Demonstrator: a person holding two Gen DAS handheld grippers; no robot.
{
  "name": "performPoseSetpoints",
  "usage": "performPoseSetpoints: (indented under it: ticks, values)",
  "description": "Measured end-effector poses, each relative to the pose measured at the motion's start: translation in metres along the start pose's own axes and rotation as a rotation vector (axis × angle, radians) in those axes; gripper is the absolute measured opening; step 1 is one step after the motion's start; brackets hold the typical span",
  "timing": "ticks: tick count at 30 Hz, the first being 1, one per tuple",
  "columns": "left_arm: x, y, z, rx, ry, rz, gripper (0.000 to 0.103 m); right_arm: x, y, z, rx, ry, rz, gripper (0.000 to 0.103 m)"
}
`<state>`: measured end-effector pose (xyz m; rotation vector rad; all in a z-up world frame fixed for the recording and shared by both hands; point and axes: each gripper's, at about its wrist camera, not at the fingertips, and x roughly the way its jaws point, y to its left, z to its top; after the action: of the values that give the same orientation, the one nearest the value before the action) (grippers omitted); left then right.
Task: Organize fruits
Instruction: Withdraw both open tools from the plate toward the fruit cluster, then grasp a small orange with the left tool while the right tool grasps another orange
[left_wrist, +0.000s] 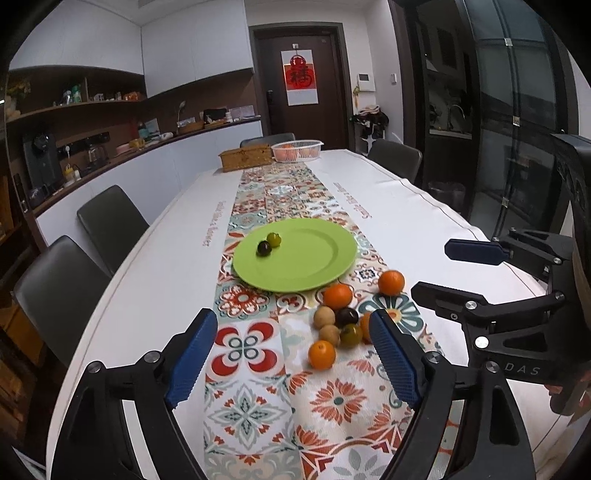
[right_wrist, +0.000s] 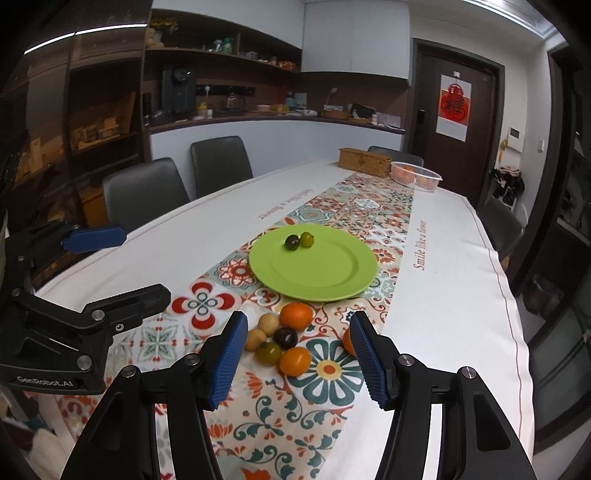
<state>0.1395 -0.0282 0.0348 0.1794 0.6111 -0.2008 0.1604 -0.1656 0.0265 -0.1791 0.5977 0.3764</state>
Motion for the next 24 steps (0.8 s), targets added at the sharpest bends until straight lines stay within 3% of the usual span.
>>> performPoseSetpoints:
  ticks: [14, 24]
  values:
    - [0.014, -0.009, -0.024, 0.020, 0.010, -0.027, 0.084, 0.017, 0.005, -0.028, -0.082, 0.052, -0.025, 0.058]
    - [0.046, -0.012, -0.036, 0.040, 0.070, -0.047, 0.084, 0.043, 0.006, -0.039, -0.118, 0.104, -0.001, 0.058]
